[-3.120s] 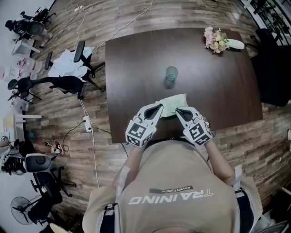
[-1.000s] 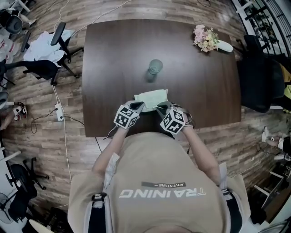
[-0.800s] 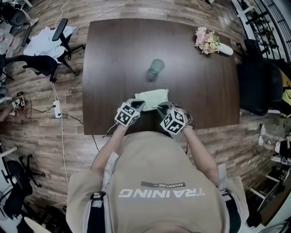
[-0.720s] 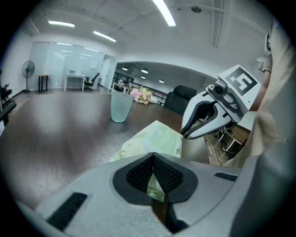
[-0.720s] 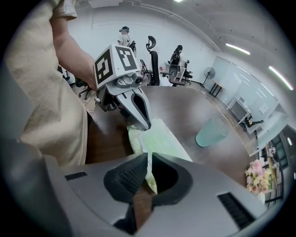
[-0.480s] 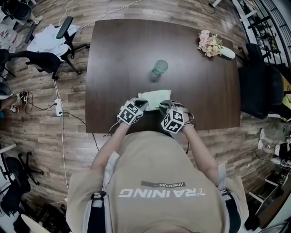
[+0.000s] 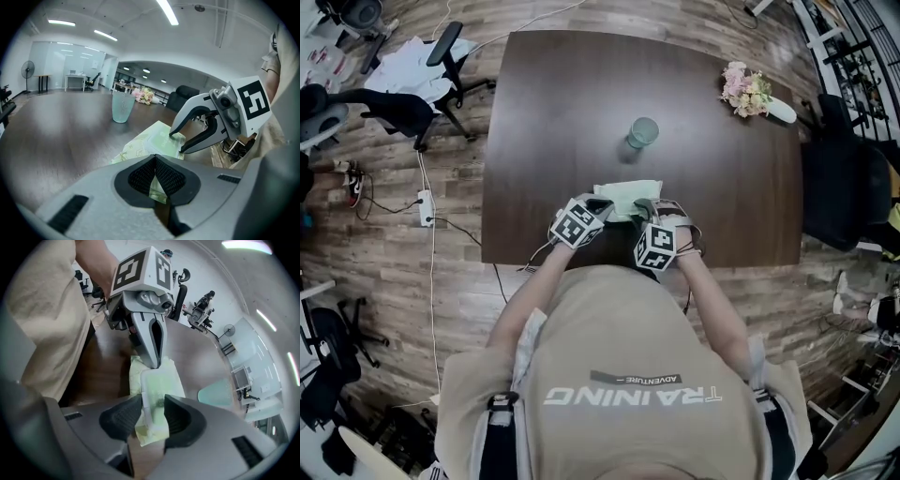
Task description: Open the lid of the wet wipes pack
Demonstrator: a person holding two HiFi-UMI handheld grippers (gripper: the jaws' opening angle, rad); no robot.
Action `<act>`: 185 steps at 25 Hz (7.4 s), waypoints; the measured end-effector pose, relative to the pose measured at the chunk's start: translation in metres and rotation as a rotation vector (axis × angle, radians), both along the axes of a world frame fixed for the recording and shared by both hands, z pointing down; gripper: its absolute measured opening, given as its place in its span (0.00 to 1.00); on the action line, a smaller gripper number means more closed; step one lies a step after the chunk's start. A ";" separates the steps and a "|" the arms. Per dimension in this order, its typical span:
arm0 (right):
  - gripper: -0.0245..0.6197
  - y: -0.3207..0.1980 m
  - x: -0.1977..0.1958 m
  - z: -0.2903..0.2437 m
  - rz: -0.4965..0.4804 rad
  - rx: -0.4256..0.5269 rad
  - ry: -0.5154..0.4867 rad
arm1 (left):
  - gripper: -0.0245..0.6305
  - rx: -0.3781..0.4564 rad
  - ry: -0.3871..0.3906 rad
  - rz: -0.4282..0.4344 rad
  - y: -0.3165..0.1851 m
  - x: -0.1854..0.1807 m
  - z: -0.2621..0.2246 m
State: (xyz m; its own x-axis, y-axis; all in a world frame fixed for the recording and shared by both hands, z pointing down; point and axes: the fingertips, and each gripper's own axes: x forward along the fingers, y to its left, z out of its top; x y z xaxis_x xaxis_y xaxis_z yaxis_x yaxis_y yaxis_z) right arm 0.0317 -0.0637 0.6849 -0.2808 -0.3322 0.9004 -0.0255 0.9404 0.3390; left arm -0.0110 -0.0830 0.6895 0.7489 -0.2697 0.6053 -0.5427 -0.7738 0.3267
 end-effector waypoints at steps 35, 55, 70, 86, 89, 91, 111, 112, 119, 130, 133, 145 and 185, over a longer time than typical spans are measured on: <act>0.13 0.002 -0.005 -0.017 -0.002 -0.024 -0.097 | 0.05 -0.009 0.012 0.015 0.001 -0.004 0.003; 0.10 -0.021 -0.004 -0.051 0.146 -0.071 -0.213 | 0.05 -0.002 0.033 0.026 -0.003 -0.003 -0.003; 0.10 -0.032 -0.009 -0.058 0.210 -0.065 -0.266 | 0.05 -0.038 -0.024 0.085 -0.001 -0.008 0.001; 0.10 -0.060 -0.012 -0.064 0.133 -0.114 -0.435 | 0.05 -0.022 -0.123 0.028 -0.001 -0.006 0.005; 0.10 -0.061 -0.011 -0.063 0.138 -0.117 -0.456 | 0.05 -0.041 -0.128 0.011 0.002 -0.004 0.007; 0.10 -0.062 -0.012 -0.063 0.140 -0.126 -0.472 | 0.05 -0.049 -0.139 0.013 0.004 -0.005 0.006; 0.10 -0.104 -0.018 -0.049 0.114 -0.188 -0.557 | 0.05 -0.057 -0.167 0.000 0.000 -0.003 0.005; 0.10 -0.105 -0.018 -0.047 0.112 -0.197 -0.562 | 0.05 -0.058 -0.165 -0.002 0.000 -0.003 0.006; 0.10 -0.110 -0.021 -0.046 0.078 -0.256 -0.612 | 0.05 -0.060 -0.144 -0.050 -0.001 -0.005 0.005; 0.10 -0.103 -0.020 -0.064 0.035 -0.024 -0.579 | 0.05 -0.052 -0.149 -0.057 -0.001 -0.006 0.007; 0.10 -0.097 -0.018 -0.069 0.041 -0.004 -0.579 | 0.05 -0.045 -0.152 -0.059 0.000 -0.006 0.006; 0.06 -0.086 -0.019 -0.056 0.042 0.007 -0.516 | 0.05 -0.038 -0.146 -0.056 -0.002 -0.004 0.005; 0.06 -0.100 -0.021 0.005 0.049 -0.159 -0.454 | 0.05 -0.112 -0.148 -0.059 -0.001 -0.006 0.006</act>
